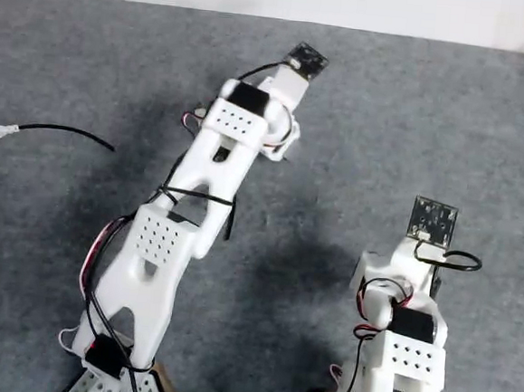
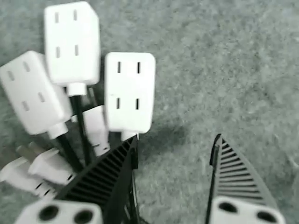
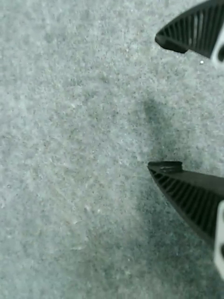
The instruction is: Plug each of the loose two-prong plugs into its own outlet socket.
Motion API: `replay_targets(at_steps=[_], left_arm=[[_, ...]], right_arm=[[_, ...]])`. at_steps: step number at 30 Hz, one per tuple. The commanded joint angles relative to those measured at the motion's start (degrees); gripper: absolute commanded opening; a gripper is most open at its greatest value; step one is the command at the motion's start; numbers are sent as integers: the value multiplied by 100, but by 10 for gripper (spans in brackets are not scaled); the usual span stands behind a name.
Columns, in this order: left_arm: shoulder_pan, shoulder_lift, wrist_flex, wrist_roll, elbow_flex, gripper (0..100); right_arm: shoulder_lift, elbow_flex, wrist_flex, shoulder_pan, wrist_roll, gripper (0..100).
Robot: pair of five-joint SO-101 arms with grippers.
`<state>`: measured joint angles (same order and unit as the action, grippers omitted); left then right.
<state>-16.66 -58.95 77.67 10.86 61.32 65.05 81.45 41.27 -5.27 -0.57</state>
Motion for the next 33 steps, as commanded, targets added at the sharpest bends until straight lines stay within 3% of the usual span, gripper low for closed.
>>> replay_targets(at_steps=[1,12,22,24,29,33], left_arm=[[303,-224,-237,53,470,260],[470,-910,-149,53,1578,260],[189,-945,-255,53,1007,257],[180,-945,-255,273,910,219],[57,-945,-53,1398,840,17],[-4,-910,167,1600,857,6]], right_arm=[[84,-13,-101,22,-35,358],[84,-13,-101,22,-44,358],[84,-4,-101,22,-44,358],[84,-4,-101,22,-44,358],[84,-4,-101,22,-44,358],[84,-4,-101,22,-44,358]])
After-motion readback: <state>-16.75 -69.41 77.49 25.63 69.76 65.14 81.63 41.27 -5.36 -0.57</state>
